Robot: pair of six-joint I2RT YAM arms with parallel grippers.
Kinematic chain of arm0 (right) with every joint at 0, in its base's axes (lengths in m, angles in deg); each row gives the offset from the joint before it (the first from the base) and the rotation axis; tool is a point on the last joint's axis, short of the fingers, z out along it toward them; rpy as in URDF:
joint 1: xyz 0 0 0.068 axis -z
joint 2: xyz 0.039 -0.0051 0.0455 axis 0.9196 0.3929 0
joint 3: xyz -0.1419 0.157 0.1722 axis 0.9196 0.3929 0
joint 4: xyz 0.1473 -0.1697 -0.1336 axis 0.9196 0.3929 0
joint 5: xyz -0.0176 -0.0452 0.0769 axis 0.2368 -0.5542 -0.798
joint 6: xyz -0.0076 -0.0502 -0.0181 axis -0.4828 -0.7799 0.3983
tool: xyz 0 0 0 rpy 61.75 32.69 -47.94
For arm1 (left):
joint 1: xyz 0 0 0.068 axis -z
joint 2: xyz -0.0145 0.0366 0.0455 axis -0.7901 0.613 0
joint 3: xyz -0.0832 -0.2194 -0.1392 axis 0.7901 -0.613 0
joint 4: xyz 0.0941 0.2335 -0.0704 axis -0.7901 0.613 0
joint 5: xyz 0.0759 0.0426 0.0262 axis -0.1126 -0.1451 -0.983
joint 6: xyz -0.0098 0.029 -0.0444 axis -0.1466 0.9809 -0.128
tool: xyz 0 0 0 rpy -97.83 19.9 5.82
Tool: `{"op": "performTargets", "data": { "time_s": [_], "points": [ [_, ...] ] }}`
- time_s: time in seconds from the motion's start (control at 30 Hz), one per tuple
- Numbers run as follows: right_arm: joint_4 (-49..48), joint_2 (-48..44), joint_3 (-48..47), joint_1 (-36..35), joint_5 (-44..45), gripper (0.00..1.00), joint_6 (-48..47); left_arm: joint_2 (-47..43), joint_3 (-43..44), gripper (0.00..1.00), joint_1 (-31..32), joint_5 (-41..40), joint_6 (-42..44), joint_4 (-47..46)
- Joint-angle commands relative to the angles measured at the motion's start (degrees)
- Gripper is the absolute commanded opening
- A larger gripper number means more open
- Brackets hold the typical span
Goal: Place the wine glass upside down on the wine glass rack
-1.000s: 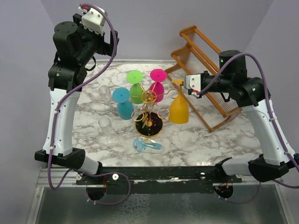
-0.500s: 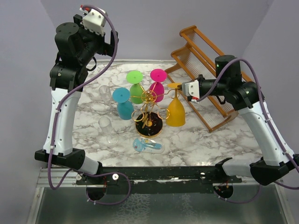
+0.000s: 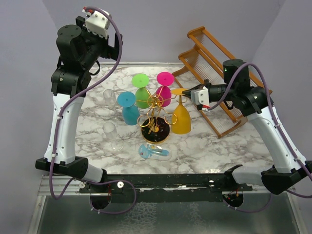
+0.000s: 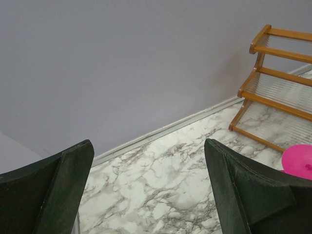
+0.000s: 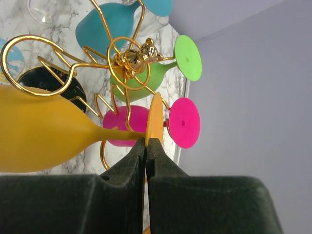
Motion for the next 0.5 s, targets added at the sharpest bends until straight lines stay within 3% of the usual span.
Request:
{"op": "performTargets", "data": {
  "time_s": [0.0, 0.47],
  "points": [
    [-2.4, -0.4, 0.4, -0.5, -4.7, 0.01, -1.3, -2.1, -0.1, 0.99, -0.3, -0.6, 0.5, -1.7],
    [-4.1, 1.0, 1.4, -1.0, -6.1, 0.01, -2.4, -2.1, 0.1, 0.99, -0.4, -0.2, 0.3, -1.7]
  ]
}}
